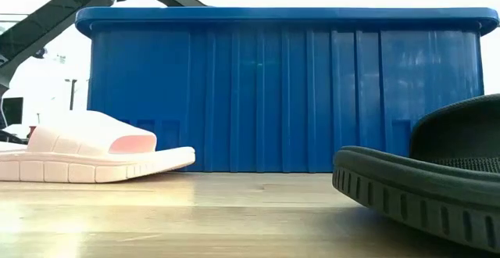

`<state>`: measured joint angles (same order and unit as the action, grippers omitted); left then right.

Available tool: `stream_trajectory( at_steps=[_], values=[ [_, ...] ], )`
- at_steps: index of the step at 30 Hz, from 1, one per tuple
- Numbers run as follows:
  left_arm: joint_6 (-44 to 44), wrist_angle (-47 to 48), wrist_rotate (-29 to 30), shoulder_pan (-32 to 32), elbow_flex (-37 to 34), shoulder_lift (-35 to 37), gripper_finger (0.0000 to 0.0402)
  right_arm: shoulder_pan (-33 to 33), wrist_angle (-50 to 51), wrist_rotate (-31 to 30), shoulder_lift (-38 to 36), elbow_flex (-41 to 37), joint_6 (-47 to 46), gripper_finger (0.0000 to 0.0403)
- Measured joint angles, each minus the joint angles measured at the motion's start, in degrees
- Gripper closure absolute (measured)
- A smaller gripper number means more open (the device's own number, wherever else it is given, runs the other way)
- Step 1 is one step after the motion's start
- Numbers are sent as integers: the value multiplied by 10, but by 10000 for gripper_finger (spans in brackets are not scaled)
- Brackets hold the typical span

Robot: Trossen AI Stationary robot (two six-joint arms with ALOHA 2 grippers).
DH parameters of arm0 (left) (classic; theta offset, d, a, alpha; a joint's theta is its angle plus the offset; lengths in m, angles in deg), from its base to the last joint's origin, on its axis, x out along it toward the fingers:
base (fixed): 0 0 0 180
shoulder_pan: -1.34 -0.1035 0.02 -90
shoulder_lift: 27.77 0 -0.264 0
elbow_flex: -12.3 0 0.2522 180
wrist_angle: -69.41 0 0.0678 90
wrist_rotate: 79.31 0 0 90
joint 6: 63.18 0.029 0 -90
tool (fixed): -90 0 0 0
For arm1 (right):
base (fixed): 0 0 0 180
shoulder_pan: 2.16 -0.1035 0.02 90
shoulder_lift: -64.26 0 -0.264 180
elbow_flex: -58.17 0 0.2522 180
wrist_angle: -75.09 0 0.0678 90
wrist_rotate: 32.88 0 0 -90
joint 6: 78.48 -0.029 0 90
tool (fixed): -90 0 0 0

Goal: Pick and place slides into bin
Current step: Put the green slipper into the blue bin, then put the pink slipper into the blue bin

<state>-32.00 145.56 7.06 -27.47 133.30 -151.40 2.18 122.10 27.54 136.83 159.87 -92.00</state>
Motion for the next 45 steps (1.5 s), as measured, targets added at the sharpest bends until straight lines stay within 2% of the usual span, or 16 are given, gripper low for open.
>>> stream_trajectory(
  at_steps=[25,32,38,45],
  values=[
    [-25,-4,11,-1,1,57,208,0,0,17,0,0,2,394],
    [-33,33,11,-1,1,59,161,0,0,17,0,0,0,394],
    [-40,55,12,-1,1,76,136,0,0,17,0,0,0,394],
    [-69,56,31,-1,0,117,131,0,0,29,0,0,0,394]
  ],
)
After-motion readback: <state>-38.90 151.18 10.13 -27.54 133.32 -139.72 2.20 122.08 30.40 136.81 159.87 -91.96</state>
